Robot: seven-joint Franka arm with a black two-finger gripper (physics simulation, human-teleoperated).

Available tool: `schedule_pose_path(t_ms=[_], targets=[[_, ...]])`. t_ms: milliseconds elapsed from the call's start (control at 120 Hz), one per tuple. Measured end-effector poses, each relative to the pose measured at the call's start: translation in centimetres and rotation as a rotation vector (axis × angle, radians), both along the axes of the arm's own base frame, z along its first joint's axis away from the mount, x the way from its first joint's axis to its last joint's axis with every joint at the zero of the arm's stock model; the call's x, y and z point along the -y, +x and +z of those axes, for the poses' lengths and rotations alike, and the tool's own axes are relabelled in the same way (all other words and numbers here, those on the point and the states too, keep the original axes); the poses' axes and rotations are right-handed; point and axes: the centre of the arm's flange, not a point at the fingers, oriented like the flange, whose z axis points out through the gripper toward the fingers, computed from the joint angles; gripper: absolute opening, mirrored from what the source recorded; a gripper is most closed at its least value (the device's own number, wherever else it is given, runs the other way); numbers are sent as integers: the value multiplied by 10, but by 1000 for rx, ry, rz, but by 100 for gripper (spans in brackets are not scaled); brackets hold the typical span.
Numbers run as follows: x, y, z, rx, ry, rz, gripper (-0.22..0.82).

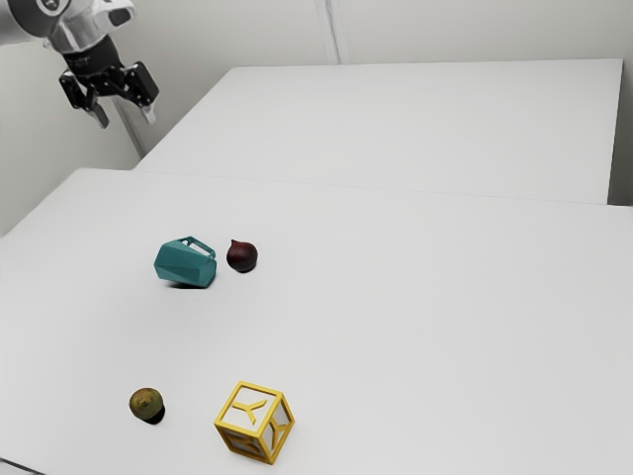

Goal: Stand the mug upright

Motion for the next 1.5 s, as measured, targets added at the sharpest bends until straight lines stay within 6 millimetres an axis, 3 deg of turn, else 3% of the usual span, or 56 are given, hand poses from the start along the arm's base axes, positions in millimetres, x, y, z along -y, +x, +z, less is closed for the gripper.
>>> schedule_pose_path(t_ms=[92, 192, 242, 333, 492, 600, 725, 858, 992, 1167, 1500], targets=[[2, -13, 11, -5, -36, -8, 59], [-7, -14, -3, -44, -74, -5, 59], [-22, -12, -22, -69, -121, 17, 59], [-77, -13, -65, -91, -242, 87, 59], [-150, 3, -169, -122, -447, 130, 59], [-163, 6, -189, -87, -514, 84, 59], [-191, 14, -247, -64, -616, 63, 58], [-209, 15, -289, -24, -693, 23, 58], [-231, 10, -309, 41, -739, -13, 59], [-232, 14, -359, 118, -868, -47, 59], [-207, 7, -381, 188, -1030, -115, 59]])
